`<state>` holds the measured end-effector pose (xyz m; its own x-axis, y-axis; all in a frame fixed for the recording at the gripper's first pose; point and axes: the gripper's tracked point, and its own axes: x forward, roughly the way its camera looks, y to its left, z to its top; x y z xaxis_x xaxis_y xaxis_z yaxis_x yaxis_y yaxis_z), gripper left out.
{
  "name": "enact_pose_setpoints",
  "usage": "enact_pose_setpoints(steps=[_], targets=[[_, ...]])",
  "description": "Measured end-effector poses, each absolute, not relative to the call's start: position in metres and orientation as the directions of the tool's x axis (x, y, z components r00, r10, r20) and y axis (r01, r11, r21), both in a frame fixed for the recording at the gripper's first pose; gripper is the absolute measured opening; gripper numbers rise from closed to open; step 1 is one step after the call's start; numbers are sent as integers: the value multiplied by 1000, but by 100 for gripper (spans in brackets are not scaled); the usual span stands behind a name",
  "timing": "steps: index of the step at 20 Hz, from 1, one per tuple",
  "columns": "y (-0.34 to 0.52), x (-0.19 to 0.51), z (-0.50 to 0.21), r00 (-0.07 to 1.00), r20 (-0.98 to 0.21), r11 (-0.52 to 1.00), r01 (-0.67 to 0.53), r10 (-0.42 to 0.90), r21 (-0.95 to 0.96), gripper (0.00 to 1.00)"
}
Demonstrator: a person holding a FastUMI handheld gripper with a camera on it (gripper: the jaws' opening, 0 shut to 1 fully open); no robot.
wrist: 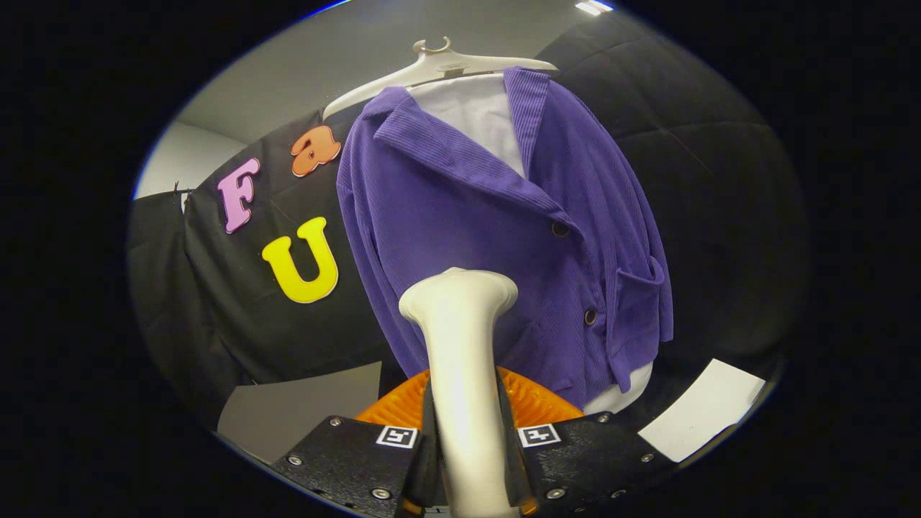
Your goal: Iron the clothes twice with a garment steamer, once on the left side and once on the right side.
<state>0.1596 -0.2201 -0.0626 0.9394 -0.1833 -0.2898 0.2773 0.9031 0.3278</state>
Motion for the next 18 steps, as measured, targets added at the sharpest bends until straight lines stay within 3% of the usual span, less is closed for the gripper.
enact_pose_setpoints(steps=[10,18], targets=[[-223,141,-150,877,-435,896,347,-206,276,36],[-220,137,-188,848,-473,875,400,-240,273,36]])
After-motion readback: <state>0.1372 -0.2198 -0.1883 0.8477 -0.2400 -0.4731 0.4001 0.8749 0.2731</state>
